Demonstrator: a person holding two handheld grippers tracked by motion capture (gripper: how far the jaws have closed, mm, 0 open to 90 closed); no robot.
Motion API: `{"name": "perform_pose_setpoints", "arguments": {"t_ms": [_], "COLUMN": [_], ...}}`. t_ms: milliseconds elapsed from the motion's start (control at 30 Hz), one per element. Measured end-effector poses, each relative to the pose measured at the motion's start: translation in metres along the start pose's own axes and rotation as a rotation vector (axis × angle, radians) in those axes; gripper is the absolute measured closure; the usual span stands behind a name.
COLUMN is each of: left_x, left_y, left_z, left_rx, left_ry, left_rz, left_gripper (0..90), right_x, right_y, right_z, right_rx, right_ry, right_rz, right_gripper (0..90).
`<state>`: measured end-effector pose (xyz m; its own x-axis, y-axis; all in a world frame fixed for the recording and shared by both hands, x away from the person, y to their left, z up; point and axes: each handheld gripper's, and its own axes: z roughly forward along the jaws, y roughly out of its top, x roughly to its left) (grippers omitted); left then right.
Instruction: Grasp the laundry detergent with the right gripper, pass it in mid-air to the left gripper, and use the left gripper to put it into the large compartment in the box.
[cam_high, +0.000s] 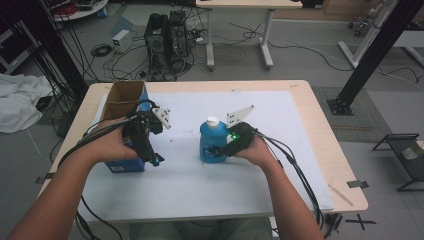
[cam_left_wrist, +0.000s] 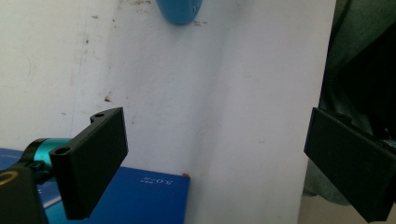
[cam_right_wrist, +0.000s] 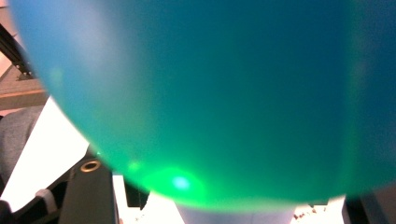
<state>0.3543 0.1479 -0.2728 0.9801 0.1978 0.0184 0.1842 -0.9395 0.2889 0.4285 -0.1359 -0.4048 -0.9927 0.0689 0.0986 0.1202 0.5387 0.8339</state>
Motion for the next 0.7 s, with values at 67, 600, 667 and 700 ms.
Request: {"name": "perform_pose_setpoints", "arguments": {"t_ms": [67, 600, 667, 700], "left_x": [0.0010, 0.0036, 0.0036, 0.0033], "left_y": [0.0003, -0.0006, -0.0001, 0.0001], "left_z": [-0.0006, 0.0011, 0.0015, 0.0015], "left_rx": [0.009, 0.013, 0.011, 0.008], "left_ry": [0.001, -0.011, -0.004, -0.003], "left_rz": [0.010, 0.005, 0.003, -0.001], "left_gripper": [6.1, 6.1, 6.1, 6.1], "right_x": [0.0001, -0.0021, -0.0026, -0.0032], "right_y": [0.0001, -0.0031, -0.0035, -0.0036], "right_z": [-0.0002, 0.0026, 0.0028, 0.0025], "right_rx": [0.006, -0.005, -0.013, -0.010], "right_ry": [0.000, 0.020, 0.027, 0.032], "right_rz": [0.000, 0.017, 0.012, 0.008], "right_gripper": [33.3, 38.1, 38.8, 39.1]}}
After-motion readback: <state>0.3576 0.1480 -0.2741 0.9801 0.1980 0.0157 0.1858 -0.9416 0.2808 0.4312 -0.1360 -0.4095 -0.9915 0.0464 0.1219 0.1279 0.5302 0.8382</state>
